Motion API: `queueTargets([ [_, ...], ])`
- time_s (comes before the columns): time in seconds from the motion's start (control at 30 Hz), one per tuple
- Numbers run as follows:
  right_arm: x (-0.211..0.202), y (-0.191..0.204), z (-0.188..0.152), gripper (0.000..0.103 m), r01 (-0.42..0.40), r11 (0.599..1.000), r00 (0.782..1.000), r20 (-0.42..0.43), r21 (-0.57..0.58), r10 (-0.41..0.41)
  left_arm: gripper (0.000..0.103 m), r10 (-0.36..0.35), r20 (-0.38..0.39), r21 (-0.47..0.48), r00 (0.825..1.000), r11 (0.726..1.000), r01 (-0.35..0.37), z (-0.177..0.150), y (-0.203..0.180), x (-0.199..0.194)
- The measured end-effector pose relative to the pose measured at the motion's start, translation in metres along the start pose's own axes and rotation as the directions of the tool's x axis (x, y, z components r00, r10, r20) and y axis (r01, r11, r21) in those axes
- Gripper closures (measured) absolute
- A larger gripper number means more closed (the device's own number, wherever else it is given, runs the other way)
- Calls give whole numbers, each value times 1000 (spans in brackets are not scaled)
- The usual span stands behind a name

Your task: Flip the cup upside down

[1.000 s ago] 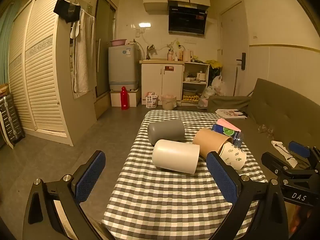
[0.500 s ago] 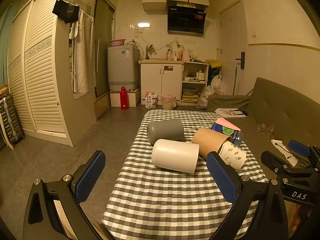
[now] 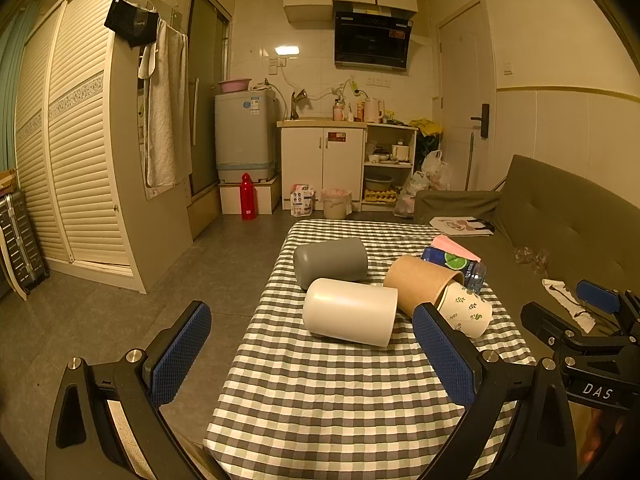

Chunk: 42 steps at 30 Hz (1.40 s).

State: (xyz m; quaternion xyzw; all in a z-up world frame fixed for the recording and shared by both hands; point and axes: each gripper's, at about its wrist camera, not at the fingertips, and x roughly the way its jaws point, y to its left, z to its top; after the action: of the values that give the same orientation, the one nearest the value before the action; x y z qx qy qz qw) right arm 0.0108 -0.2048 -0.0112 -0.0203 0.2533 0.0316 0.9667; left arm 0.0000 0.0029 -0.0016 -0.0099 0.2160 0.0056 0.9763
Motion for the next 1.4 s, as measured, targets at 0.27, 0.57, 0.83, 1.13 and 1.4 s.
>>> queueTargets([
  [0.27,2,-2,0,0,-4,1000,1000,-1,-1,4,0,1,0,0,1000,1000,-1,0,0,0],
  [0.57,2,-2,0,0,-4,1000,1000,-2,-2,4,0,1,1,1,1000,1000,-1,-1,0,0],
  [0.83,1,-1,0,0,-3,1000,1000,-2,-1,3,0,1,0,1,1000,1000,-1,-1,-1,1],
  [1.13,2,0,0,0,-5,1000,1000,-5,-4,5,0,0,-2,2,1000,1000,1,-1,-2,0],
  [1.4,9,5,-2,0,-35,999,999,-22,-28,34,0,-7,-29,-17,1000,1000,6,-4,1,7],
])
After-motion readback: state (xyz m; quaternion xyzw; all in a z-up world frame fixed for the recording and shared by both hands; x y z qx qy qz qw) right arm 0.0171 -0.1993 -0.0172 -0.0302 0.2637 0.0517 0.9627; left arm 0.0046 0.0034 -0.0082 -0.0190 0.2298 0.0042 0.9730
